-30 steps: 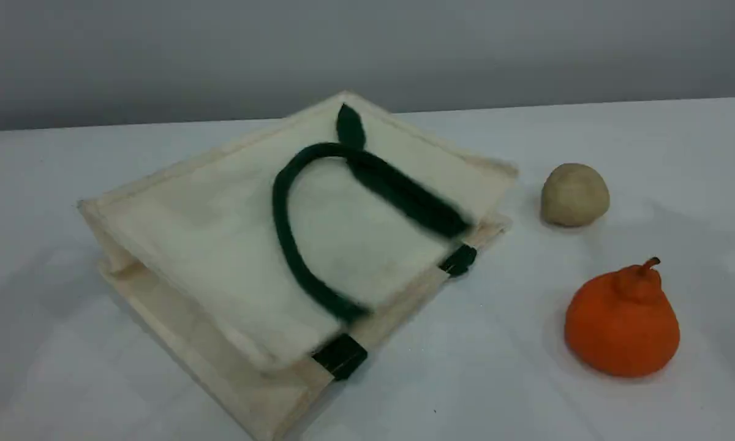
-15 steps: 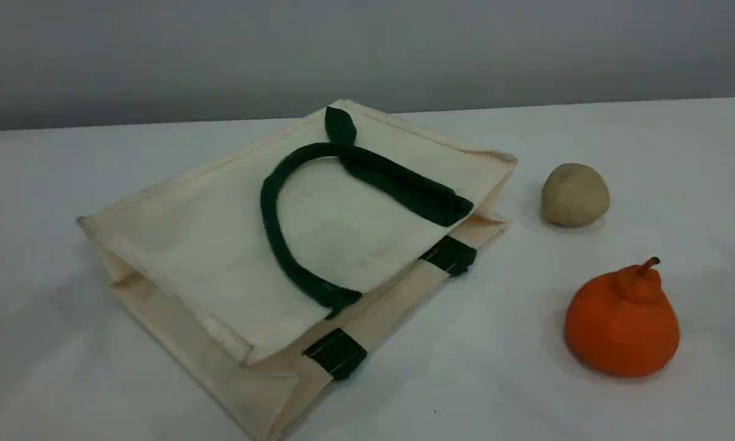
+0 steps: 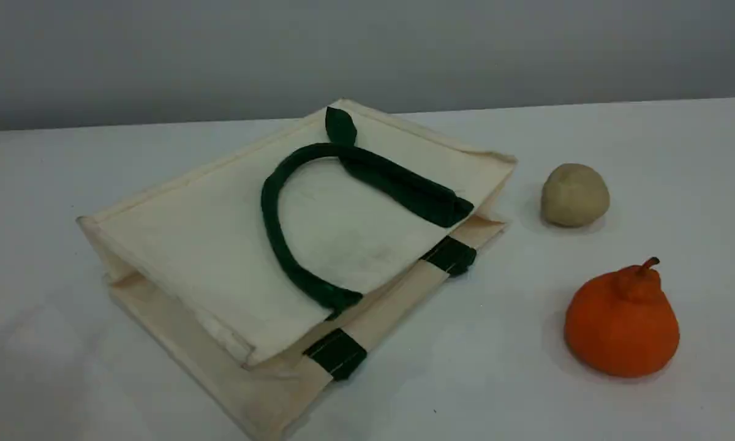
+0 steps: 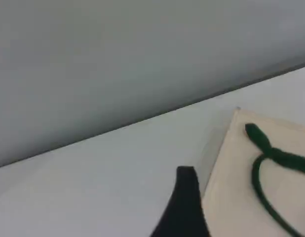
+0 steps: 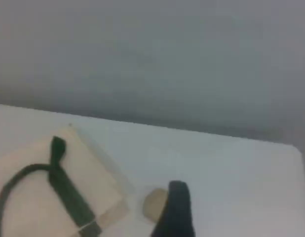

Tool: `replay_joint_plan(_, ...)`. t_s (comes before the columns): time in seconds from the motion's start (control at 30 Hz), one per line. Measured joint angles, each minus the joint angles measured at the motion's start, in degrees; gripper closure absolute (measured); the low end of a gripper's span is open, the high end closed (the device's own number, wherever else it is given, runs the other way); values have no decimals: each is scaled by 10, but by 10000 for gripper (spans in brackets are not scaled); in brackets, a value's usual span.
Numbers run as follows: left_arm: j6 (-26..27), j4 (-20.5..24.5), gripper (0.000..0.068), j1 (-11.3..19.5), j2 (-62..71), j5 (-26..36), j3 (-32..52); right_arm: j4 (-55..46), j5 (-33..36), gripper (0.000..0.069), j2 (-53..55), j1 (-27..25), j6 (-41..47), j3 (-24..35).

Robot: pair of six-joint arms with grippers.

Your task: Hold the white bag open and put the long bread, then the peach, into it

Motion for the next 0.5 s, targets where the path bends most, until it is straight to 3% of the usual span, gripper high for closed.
replay_joint_plan(0.27,-12,13,114,0,-180,-1,162,41,50,114,-118,0,-1,12)
replay_joint_plan(0.5,-13,12,114,0,-362,-1,321,50,60,114,-220,0,-3,95)
